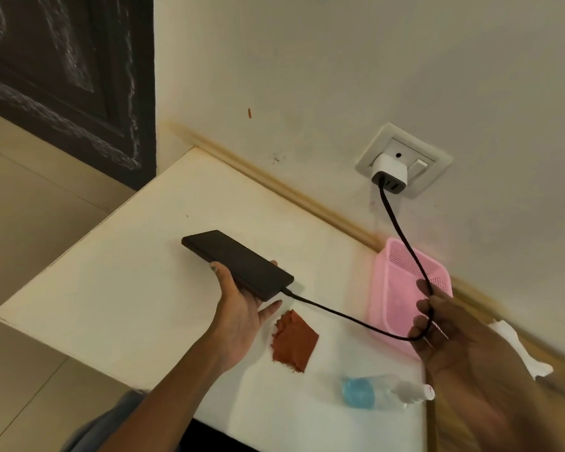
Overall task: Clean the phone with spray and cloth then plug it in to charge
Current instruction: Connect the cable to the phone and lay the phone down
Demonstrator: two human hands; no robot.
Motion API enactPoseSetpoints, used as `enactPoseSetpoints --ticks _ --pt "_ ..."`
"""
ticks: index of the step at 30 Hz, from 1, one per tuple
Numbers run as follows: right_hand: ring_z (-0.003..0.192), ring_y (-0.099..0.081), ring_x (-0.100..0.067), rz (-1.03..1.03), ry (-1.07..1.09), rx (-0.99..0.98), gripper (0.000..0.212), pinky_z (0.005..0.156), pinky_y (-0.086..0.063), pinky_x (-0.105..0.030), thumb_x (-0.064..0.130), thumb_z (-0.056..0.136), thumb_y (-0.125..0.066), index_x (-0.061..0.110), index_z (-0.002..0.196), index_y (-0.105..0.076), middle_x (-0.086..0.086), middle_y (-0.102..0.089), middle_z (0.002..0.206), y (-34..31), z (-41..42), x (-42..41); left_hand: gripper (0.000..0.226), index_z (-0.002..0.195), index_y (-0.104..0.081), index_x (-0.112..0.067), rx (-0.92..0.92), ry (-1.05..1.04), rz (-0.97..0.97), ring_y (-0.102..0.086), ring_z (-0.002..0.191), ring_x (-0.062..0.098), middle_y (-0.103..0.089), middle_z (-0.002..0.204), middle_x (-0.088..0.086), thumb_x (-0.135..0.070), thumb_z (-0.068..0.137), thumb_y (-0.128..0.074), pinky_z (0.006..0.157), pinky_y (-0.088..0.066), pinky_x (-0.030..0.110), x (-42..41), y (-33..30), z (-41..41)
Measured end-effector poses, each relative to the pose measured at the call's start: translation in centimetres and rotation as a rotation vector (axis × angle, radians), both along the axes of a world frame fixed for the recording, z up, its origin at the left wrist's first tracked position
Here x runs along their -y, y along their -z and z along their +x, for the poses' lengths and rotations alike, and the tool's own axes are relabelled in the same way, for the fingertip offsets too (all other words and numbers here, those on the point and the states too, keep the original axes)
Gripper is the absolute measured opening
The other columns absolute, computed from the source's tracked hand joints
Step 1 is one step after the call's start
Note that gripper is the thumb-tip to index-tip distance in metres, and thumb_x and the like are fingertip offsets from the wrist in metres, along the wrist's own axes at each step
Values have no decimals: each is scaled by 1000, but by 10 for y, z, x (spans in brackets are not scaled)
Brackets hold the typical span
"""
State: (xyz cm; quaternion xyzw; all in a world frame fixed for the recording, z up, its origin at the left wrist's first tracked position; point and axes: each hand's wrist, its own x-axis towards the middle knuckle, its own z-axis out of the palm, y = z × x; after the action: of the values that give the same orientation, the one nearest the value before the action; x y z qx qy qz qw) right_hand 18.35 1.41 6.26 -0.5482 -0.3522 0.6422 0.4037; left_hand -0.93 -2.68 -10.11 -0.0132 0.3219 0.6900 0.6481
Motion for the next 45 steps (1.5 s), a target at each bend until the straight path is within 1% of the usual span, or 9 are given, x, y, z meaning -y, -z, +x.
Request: enactPoseSetpoints --ticks 7,13,20,26,30,32,37,41,45 --pt "50 -59 -9 17 9 52 19 50 -53 -20 8 90 -49 10 94 -68 -1 -63 65 0 6 -22 67 137 -38 -32 -64 23 -50 -51 120 19 -55 130 -1 -68 87 -12 90 -45 35 -13 1 5" --pt "64 -59 -15 128 -49 208 18 62 -55 -25 4 89 -52 6 101 -66 -4 -64 70 3 -8 -42 48 108 -56 -28 -40 63 -95 -58 117 24 -66 115 3 -59 93 -23 102 -41 40 -15 2 5" --pt "73 -58 -22 283 -99 428 19 79 -55 -34 1 92 -49 6 102 -64 -13 -61 82 -1 -28 -64 41 133 -50 -19 -103 59 -142 -60 113 19 -63 126 5 -39 99 -37 90 -49 37 -17 9 2" --pt "76 -57 -22 411 -6 616 23 80 -55 -34 -1 93 -44 6 104 -63 -11 -59 80 7 -28 -84 43 134 -43 -12 -395 34 -272 -58 112 25 -56 128 12 -31 96 -47 85 -51 34 -23 3 4" --pt "70 -53 -16 374 97 617 26 81 -53 -33 -5 93 -39 3 101 -62 -6 -55 76 21 -25 -99 20 112 -47 -24 -609 33 -287 -60 103 22 -49 132 14 -34 94 -50 72 -51 25 -23 11 7" --pt "78 -53 -17 348 151 611 26 83 -52 -34 -5 93 -38 4 101 -61 -5 -55 78 27 -24 -106 13 107 -45 -25 -687 -11 -316 -58 105 24 -46 132 13 -29 95 -51 78 -52 29 -21 11 8" --pt "98 -55 -23 309 251 627 24 84 -52 -32 -4 91 -43 1 107 -61 -10 -58 102 41 -21 -118 56 146 -30 -15 -853 -107 -394 -51 106 18 -33 142 10 -19 95 -53 85 -48 29 -14 6 5" --pt "101 -56 -25 271 312 660 24 82 -52 -30 -2 92 -47 2 109 -61 -11 -58 106 45 -17 -125 65 150 -19 -15 -980 -106 -426 -49 103 14 -30 145 11 -18 95 -53 80 -44 23 -12 4 0" --pt "105 -57 -28 211 282 665 27 90 -50 -35 -5 88 -51 5 111 -62 -17 -59 118 45 -15 -122 66 150 -20 -13 -1151 -136 -463 -54 118 26 -33 145 12 -19 94 -55 90 -52 36 -11 8 -4"
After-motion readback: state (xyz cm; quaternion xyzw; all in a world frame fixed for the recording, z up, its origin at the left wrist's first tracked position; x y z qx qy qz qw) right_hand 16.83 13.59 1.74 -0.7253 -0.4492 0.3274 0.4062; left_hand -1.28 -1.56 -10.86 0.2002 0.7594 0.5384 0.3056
